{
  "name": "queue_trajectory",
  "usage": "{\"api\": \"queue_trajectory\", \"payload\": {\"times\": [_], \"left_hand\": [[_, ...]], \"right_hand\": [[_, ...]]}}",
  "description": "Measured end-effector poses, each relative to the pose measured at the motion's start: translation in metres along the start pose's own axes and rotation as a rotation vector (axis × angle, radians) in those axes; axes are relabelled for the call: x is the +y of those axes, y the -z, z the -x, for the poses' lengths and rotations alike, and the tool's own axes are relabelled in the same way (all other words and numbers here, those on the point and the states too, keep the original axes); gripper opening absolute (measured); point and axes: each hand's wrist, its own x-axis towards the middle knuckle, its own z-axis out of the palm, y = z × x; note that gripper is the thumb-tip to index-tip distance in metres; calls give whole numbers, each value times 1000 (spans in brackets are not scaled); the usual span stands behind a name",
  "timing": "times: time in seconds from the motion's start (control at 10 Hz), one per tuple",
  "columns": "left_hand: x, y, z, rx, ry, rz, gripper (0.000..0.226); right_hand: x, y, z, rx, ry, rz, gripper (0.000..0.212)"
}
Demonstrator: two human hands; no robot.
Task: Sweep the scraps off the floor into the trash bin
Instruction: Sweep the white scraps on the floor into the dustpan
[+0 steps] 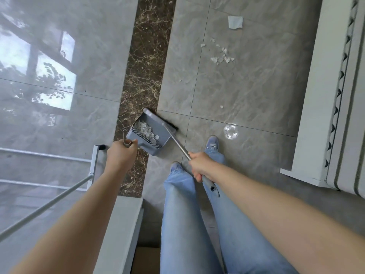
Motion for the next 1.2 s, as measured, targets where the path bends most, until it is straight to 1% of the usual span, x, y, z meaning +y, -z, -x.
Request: {"api": "queue_trajectory", "payload": {"times": [0.1, 0.2, 0.3, 0.4, 0.5, 0.6, 0.7, 0.8, 0.9, 1.0, 1.1, 1.2], "left_hand": [[8, 2, 1, -28, 15, -9, 34], [21, -2, -2, -40, -2, -2, 39], [39, -11, -9, -45, -29, -9, 33], [52, -14, -20, -50, -52, -16, 33], [61, -14, -27, -53, -66, -19, 40], [75, -16, -30, -42, -60, -12, 40], [94, -18, -30, -68, -53, -55, 37], [111, -17, -34, -67, -61, -82, 39], [128, -18, -39, -85, -73, -119, 37], [144, -15, -50, -103, -92, -145, 33], [167, -13, -61, -134, -115, -191, 32], [197, -19, -69, -191, -144, -245, 36]], "right_hand": [[10, 5, 8, 21, -49, -155, 37], [4, 28, 2, 120, 11, -136, 57], [-24, 70, -16, 219, 59, -83, 61], [-62, 120, -59, 323, 24, -73, 65], [-89, 155, -91, 289, 9, -67, 59], [-86, 145, -81, 200, 8, 9, 49], [-63, 126, -62, 129, -46, 58, 59], [-24, 117, -28, 44, 29, -56, 51], [11, 119, -8, -3, -8, -232, 46], [34, 134, -2, 75, -109, -539, 46], [57, 159, 8, 198, -107, -604, 39], [78, 190, 0, 300, -137, -734, 45]]}}
